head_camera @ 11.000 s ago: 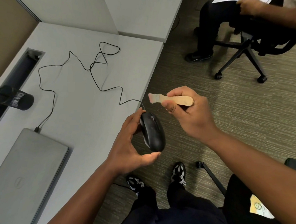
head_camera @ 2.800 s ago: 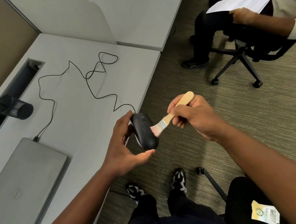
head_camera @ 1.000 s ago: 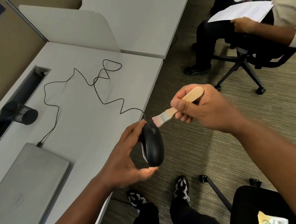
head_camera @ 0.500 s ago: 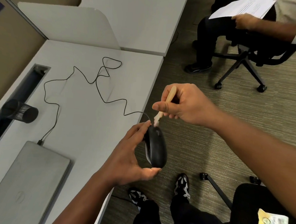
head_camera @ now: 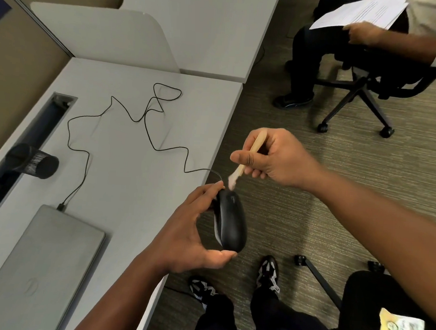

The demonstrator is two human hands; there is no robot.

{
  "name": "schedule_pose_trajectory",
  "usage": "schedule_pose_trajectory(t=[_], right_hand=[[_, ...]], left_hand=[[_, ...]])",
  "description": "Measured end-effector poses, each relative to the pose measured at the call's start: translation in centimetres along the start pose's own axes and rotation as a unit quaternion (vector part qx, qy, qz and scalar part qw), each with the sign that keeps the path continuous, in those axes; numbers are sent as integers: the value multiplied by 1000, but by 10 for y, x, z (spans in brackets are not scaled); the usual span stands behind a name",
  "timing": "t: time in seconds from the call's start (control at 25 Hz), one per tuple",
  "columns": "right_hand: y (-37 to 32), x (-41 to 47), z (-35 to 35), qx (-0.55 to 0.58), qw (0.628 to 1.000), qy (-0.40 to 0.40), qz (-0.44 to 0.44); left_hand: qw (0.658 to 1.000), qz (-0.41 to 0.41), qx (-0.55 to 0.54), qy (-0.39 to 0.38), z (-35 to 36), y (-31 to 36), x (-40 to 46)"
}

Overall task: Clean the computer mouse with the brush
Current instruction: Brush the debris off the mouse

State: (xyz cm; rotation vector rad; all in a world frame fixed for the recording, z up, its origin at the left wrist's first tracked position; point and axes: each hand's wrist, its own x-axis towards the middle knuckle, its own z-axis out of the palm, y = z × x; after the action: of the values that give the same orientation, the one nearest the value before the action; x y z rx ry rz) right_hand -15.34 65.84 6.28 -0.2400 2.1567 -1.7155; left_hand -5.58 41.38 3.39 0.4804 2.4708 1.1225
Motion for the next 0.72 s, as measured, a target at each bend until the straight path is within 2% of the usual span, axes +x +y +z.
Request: schedule_pose_trajectory(t=[0.08,0.12,0.24,0.36,0.56,0.72], right_hand=[[2,-3,1,-13,998,49,-43],[1,-5,0,2,998,49,-44],[-8,-8,-9,48,999,-14,4],[-11,-16,-17,25,997,-70,34],[-10,-28,-11,17,998,-51,23],[-8,-24,-12,31,992,-113,40]], left_hand=[[1000,-1,-3,0,-1,-1,-1],[1000,-4,-4,0,-2,-2,-1],[1000,-15,-9,1,-6,-3,0],[1000,-16,-8,7,-7,-4,1],[999,-31,-12,13,-5,-7,1],[999,-30,-25,10,-3,-7,2]])
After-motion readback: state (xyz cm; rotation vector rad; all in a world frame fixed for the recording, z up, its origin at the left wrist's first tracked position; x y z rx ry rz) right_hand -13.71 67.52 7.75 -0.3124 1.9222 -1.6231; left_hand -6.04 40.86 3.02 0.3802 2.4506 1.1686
